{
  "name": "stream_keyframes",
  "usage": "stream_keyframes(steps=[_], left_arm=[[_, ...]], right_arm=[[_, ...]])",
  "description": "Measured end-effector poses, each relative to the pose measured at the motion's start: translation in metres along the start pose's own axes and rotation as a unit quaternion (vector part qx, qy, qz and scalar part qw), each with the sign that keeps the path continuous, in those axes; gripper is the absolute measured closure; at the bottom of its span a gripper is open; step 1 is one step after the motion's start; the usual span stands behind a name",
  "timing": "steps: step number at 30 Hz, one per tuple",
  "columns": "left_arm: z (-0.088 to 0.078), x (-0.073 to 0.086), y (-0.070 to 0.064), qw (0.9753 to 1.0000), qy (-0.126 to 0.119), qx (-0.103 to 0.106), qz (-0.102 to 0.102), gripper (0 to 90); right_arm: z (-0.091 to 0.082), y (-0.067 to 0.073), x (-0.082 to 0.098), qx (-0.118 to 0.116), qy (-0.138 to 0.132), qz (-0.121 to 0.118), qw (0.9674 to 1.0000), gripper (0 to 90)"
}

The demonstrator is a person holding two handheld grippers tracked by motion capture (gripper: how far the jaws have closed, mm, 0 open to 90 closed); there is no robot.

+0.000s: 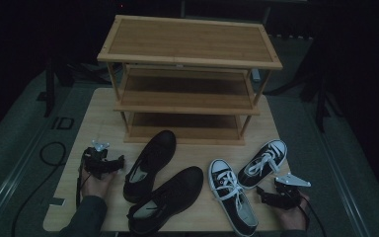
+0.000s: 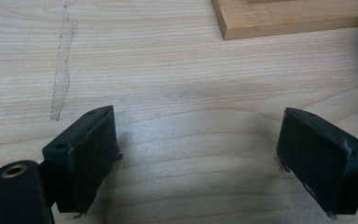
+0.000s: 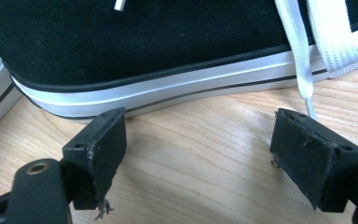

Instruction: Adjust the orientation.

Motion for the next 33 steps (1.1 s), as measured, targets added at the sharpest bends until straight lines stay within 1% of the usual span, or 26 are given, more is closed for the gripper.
stream_keyframes(steps=[5, 6, 10, 11, 13, 14, 15, 16, 18, 19, 21, 22, 23, 24, 25, 26, 27, 28, 29, 30, 31, 32, 33], left_arm=[[-0.003, 0.001, 0.001, 1.0, -0.003, -0.002, 0.0, 17.0], [-0.003, 0.001, 0.001, 1.0, -0.003, -0.002, 0.0, 19.9], [-0.007, 0.003, 0.003, 0.9999, -0.001, 0.008, 0.009, 25.9], [-0.008, 0.003, 0.004, 0.9999, -0.002, 0.008, 0.008, 28.7], [-0.01, 0.003, 0.006, 1.0, -0.001, 0.007, 0.006, 37.5], [-0.011, 0.003, 0.009, 0.9999, -0.002, 0.008, 0.006, 41.2], [-0.011, 0.003, 0.009, 0.9999, -0.002, 0.008, 0.006, 43.7], [-0.014, 0.003, 0.011, 0.9999, 0.004, 0.01, 0.006, 46.9], [-0.016, 0.003, 0.012, 0.9998, 0.009, 0.017, 0.008, 50.5], [-0.016, 0.003, 0.012, 0.9998, 0.009, 0.017, 0.008, 52.9], [-0.018, 0.002, 0.011, 0.9996, 0.01, 0.025, 0.011, 54.2], [-0.02, 0.001, 0.011, 0.9992, 0.009, 0.036, 0.014, 56.1], [-0.022, 0.0, 0.011, 0.999, 0.009, 0.042, 0.015, 56.7], [-0.022, 0.0, 0.011, 0.999, 0.009, 0.042, 0.015, 57.1], [-0.023, 0.0, 0.01, 0.9987, 0.009, 0.047, 0.015, 57.1], [-0.026, -0.002, 0.008, 0.9978, 0.01, 0.062, 0.019, 59.3], [-0.026, -0.002, 0.008, 0.9978, 0.01, 0.062, 0.019, 60.0], [-0.029, -0.004, 0.007, 0.9973, 0.012, 0.067, 0.028, 61.0], [-0.029, -0.004, 0.007, 0.9973, 0.012, 0.067, 0.028, 61.9], [-0.033, -0.007, 0.007, 0.9968, 0.013, 0.073, 0.031, 63.0], [-0.034, -0.008, 0.007, 0.9962, 0.012, 0.081, 0.03, 63.7], [-0.037, -0.009, 0.006, 0.9952, 0.012, 0.094, 0.026, 65.1], [-0.037, -0.009, 0.006, 0.9952, 0.012, 0.094, 0.026, 65.8]], right_arm=[[0.0, 0.0, 0.0, -0.001, 0.0, -0.001, 1.0, 18.2], [0.0, 0.0, 0.0, -0.001, 0.0, -0.001, 1.0, 18.2], [0.0, 0.0, 0.0, -0.001, 0.0, -0.001, 1.0, 18.2], [0.0, 0.0, 0.0, -0.001, 0.0, -0.001, 1.0, 18.2], [0.0, 0.0, 0.0, -0.002, 0.0, -0.001, 1.0, 18.2], [0.0, 0.0, 0.0, -0.001, 0.0, -0.001, 1.0, 18.1], [0.0, 0.0, 0.0, -0.002, 0.0, -0.001, 1.0, 18.2], [0.0, 0.0, 0.0, -0.002, 0.0, -0.001, 1.0, 18.1], [0.0, 0.0, 0.0, -0.002, 0.0, -0.002, 1.0, 18.1], [0.0, 0.0, 0.0, -0.002, 0.0, -0.002, 1.0, 18.1], [0.0, 0.0, 0.0, -0.002, 0.0, -0.002, 1.0, 18.1], [0.0, 0.0, 0.0, -0.002, 0.0, -0.002, 1.0, 18.1], [0.0, 0.0, 0.0, -0.002, 0.0, -0.002, 1.0, 18.1], [0.0, 0.0, 0.0, -0.002, 0.0, -0.002, 1.0, 18.1], [0.0, 0.0, 0.0, -0.002, 0.0, -0.002, 1.0, 18.1], [0.0, 0.0, 0.0, -0.002, 0.0, -0.002, 1.0, 18.1], [0.0, 0.0, 0.0, -0.002, 0.0, -0.002, 1.0, 18.1], [0.0, 0.0, 0.0, -0.002, 0.0, -0.002, 1.0, 18.1], [0.0, 0.0, 0.0, -0.002, 0.0, -0.002, 1.0, 18.1], [0.0, 0.0, 0.0, -0.002, 0.0, -0.002, 1.0, 18.1], [0.0, 0.0, 0.0, -0.002, 0.0, -0.002, 1.0, 18.1], [0.0, 0.0, 0.0, -0.002, 0.0, -0.002, 1.0, 18.1], [0.0, 0.0, 0.0, -0.002, 0.0, -0.002, 1.0, 18.1]])
Point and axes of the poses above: each handheld gripper's, and its own axes: z roughly forward along the jaws, x roughly out of its underside, y roughly to its left, the point moved 4 cm from there along z, roughly forward along the jaws, and after that the axes turned 9 degrees about x, right-handed, at the moved point
